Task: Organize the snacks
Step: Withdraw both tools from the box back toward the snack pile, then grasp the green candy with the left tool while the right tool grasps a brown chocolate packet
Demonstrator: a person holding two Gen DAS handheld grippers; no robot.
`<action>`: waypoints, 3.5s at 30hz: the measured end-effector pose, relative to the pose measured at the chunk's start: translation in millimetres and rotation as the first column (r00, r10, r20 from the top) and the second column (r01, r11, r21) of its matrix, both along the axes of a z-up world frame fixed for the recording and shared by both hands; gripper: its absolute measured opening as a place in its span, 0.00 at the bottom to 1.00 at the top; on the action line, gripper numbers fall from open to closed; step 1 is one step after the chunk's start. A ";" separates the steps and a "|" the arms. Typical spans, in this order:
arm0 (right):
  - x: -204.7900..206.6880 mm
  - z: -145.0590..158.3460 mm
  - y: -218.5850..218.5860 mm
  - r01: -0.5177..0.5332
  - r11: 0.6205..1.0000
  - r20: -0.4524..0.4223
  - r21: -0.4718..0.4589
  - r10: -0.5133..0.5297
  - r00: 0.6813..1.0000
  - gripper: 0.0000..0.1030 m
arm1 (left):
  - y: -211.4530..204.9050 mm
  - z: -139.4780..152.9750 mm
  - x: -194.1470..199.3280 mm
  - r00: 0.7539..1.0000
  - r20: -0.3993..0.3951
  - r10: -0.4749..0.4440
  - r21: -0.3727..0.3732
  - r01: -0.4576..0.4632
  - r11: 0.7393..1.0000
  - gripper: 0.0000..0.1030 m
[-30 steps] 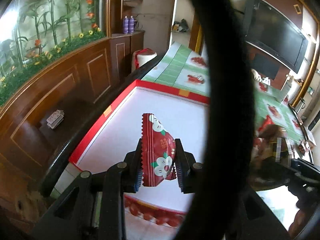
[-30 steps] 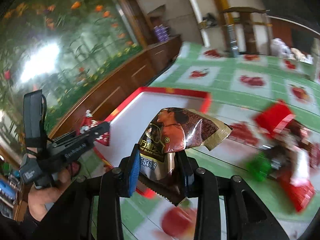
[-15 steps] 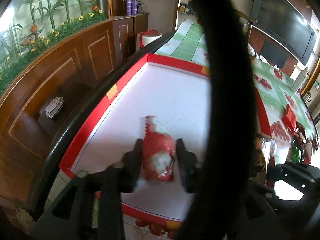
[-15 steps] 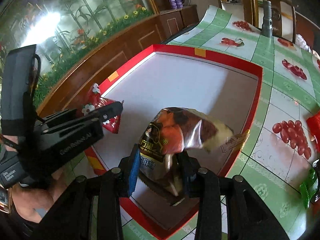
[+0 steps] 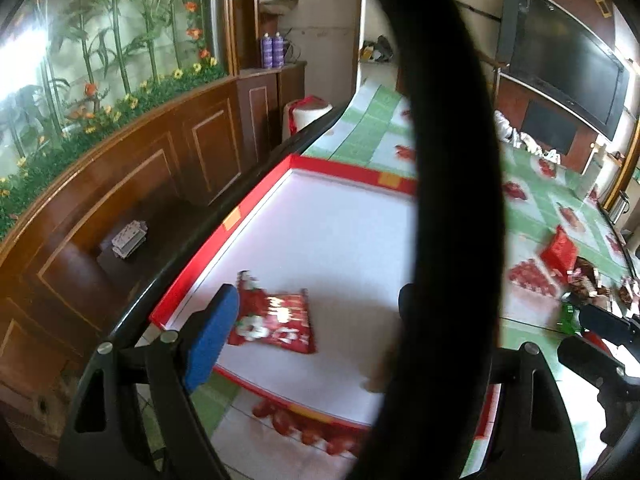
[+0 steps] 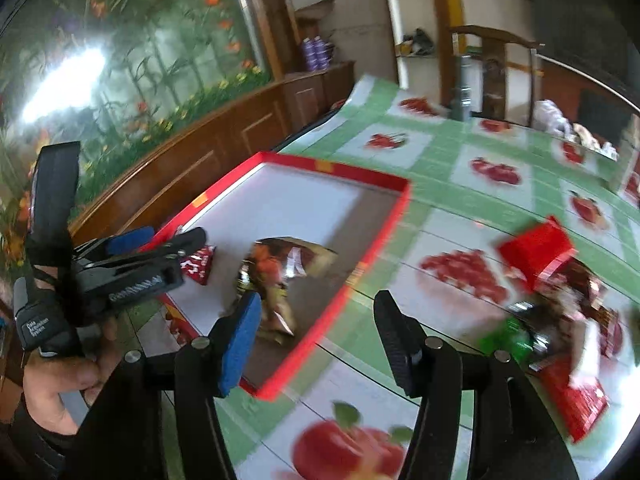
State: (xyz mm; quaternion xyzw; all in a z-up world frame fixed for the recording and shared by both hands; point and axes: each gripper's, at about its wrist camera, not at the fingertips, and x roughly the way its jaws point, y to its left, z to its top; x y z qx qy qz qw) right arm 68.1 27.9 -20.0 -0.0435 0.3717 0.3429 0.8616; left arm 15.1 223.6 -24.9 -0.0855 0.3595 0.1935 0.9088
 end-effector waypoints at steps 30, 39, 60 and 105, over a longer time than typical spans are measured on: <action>-41.4 6.5 -206.4 0.423 0.904 0.008 0.063 -0.424 0.906 0.67 | -181.4 41.6 -15.7 0.970 0.026 -0.241 0.154 0.234 0.960 0.81; -44.6 5.0 -215.4 0.431 0.900 0.008 0.068 -0.433 0.902 0.67 | -190.7 45.9 -19.9 0.966 0.038 -0.254 0.154 0.246 0.957 0.81; -11.0 -29.2 -225.0 0.468 0.884 -0.073 0.014 -0.466 0.882 0.68 | -196.4 -9.1 20.3 0.930 -0.073 -0.360 -0.017 0.360 0.933 0.81; 179.2 -51.1 -157.3 0.226 0.969 -0.202 -0.103 -0.243 0.949 0.53 | -203.5 -62.5 115.2 0.756 -0.112 -0.644 -0.242 0.608 0.756 0.74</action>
